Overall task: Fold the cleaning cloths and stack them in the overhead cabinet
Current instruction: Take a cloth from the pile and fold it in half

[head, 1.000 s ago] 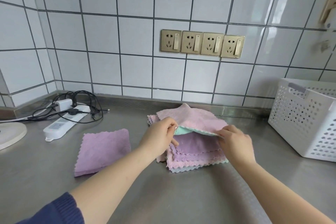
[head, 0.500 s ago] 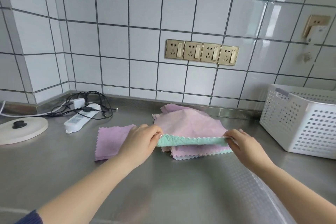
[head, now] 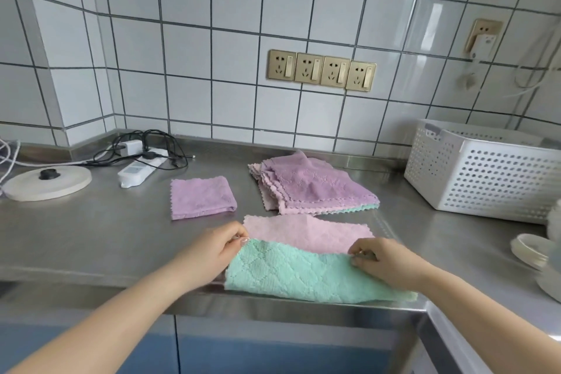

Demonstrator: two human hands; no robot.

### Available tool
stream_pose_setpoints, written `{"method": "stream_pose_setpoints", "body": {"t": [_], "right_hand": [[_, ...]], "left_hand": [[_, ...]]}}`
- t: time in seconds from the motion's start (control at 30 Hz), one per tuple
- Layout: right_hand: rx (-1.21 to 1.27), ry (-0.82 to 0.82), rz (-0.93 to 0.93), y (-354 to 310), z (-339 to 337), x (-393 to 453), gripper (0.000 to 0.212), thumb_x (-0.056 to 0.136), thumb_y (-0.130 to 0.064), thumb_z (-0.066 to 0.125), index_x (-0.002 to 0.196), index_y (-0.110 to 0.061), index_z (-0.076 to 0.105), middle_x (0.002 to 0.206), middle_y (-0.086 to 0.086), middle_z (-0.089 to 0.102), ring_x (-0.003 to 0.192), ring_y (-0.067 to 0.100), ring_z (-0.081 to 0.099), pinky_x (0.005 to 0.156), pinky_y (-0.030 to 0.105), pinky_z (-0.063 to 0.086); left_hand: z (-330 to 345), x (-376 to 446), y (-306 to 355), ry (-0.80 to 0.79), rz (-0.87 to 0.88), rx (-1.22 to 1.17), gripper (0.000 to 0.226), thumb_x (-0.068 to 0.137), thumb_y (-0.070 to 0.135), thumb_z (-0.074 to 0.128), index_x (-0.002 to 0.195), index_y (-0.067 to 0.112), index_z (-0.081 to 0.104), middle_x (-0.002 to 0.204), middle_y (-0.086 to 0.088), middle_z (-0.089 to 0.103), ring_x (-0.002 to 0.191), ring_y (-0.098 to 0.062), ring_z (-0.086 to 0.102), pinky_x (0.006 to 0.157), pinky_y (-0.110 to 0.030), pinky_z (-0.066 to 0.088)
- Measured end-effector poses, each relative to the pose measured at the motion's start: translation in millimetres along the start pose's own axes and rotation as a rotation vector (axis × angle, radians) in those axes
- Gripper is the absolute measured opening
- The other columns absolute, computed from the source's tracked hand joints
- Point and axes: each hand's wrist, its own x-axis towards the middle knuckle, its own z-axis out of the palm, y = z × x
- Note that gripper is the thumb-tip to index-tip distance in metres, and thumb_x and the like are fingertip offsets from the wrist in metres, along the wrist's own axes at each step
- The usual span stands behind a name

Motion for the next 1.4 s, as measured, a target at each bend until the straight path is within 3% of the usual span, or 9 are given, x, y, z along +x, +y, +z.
{"method": "stream_pose_setpoints", "body": {"t": [0.1, 0.23, 0.37, 0.43, 0.53, 0.63, 0.8, 0.97, 1.4], "right_hand": [[0.079, -0.085, 0.036, 0.8, -1.2, -6.5, 0.008, 0.088, -0.040, 0.060, 0.080, -0.040, 0.059, 0.061, -0.017, 0.056, 0.049, -0.004, 0.045, 0.053, 0.012, 0.034], [0.209, -0.072, 0.096, 11.1, -9.8, -8.1, 0.015, 0.081, -0.049, 0.065, 0.087, -0.035, 0.068, 0.071, -0.008, 0.061, 0.059, 0.004, 0.047, 0.061, 0.019, 0.036], [0.260, -0.121, 0.120, 20.1, -16.0, -8.8, 0.015, 0.083, -0.039, 0.067, 0.090, -0.027, 0.071, 0.074, -0.012, 0.064, 0.062, 0.000, 0.052, 0.064, 0.015, 0.040], [0.303, -0.076, 0.155, 26.5, -16.4, -3.9, 0.012, 0.083, -0.036, 0.069, 0.083, -0.024, 0.070, 0.072, -0.011, 0.064, 0.062, 0.003, 0.054, 0.063, 0.016, 0.041], [0.282, 0.059, 0.213, 32.6, -14.1, 9.7, 0.022, 0.082, -0.037, 0.069, 0.068, -0.025, 0.058, 0.063, -0.009, 0.053, 0.059, 0.007, 0.046, 0.057, 0.021, 0.034], [0.231, 0.175, 0.232, 29.0, -8.3, 20.9, 0.028, 0.083, -0.042, 0.066, 0.068, -0.022, 0.052, 0.065, -0.006, 0.050, 0.059, 0.011, 0.044, 0.056, 0.026, 0.031], [0.120, 0.255, 0.249, 22.1, -6.9, 30.2, 0.018, 0.086, -0.037, 0.062, 0.082, -0.020, 0.057, 0.082, 0.002, 0.063, 0.072, 0.018, 0.054, 0.058, 0.025, 0.037], [0.087, 0.197, 0.295, 42.0, 5.9, 65.2, 0.017, 0.088, -0.035, 0.060, 0.093, -0.018, 0.062, 0.086, 0.002, 0.065, 0.073, 0.018, 0.055, 0.058, 0.025, 0.040], [0.022, 0.281, 0.319, 38.6, 6.2, 71.8, 0.027, 0.090, -0.039, 0.056, 0.102, -0.015, 0.059, 0.086, 0.005, 0.064, 0.074, 0.024, 0.058, 0.062, 0.031, 0.044]], "left_hand": [[-4.1, -2.4, 0.2, -0.047, -0.068, -0.043, 0.011, 0.095, 0.020, 0.048, 0.090, 0.022, 0.058, 0.074, 0.001, 0.060, 0.059, -0.010, 0.050, 0.059, -0.023, 0.038], [-1.2, 2.4, -0.5, -0.006, -0.098, -0.019, 0.013, 0.094, 0.015, 0.050, 0.089, 0.025, 0.056, 0.079, 0.002, 0.063, 0.066, -0.012, 0.053, 0.062, -0.025, 0.039], [6.4, 13.2, -4.3, -0.037, -0.143, -0.059, 0.016, 0.094, 0.010, 0.048, 0.104, 0.022, 0.048, 0.079, -0.002, 0.058, 0.068, -0.015, 0.052, 0.064, -0.027, 0.040], [10.3, 21.3, -7.7, -0.017, -0.181, -0.106, 0.016, 0.094, 0.008, 0.049, 0.098, 0.023, 0.045, 0.087, -0.003, 0.059, 0.076, -0.018, 0.056, 0.069, -0.028, 0.042], [14.6, 36.5, -12.5, 0.074, -0.203, -0.074, 0.028, 0.091, 0.001, 0.049, 0.075, 0.024, 0.043, 0.075, 0.001, 0.053, 0.063, -0.013, 0.049, 0.057, -0.022, 0.038], [14.1, 44.0, -13.2, 0.076, -0.203, -0.014, 0.037, 0.087, -0.007, 0.044, 0.067, 0.024, 0.052, 0.075, -0.004, 0.058, 0.058, -0.016, 0.052, 0.049, -0.016, 0.037], [11.5, 53.1, -11.3, 0.098, -0.168, 0.111, 0.025, 0.091, 0.009, 0.050, 0.105, 0.020, 0.069, 0.112, 0.001, 0.061, 0.093, -0.013, 0.055, 0.084, -0.027, 0.042], [28.4, 88.2, -21.5, -0.061, -0.212, 0.222, 0.034, 0.089, 0.022, 0.058, 0.123, 0.019, 0.059, 0.125, 0.001, 0.053, 0.103, -0.017, 0.054, 0.091, -0.028, 0.040], [33.7, 96.4, -27.9, -0.047, -0.180, 0.389, 0.036, 0.093, 0.025, 0.053, 0.129, 0.022, 0.055, 0.132, 0.002, 0.049, 0.118, -0.017, 0.050, 0.094, -0.032, 0.043]]}}
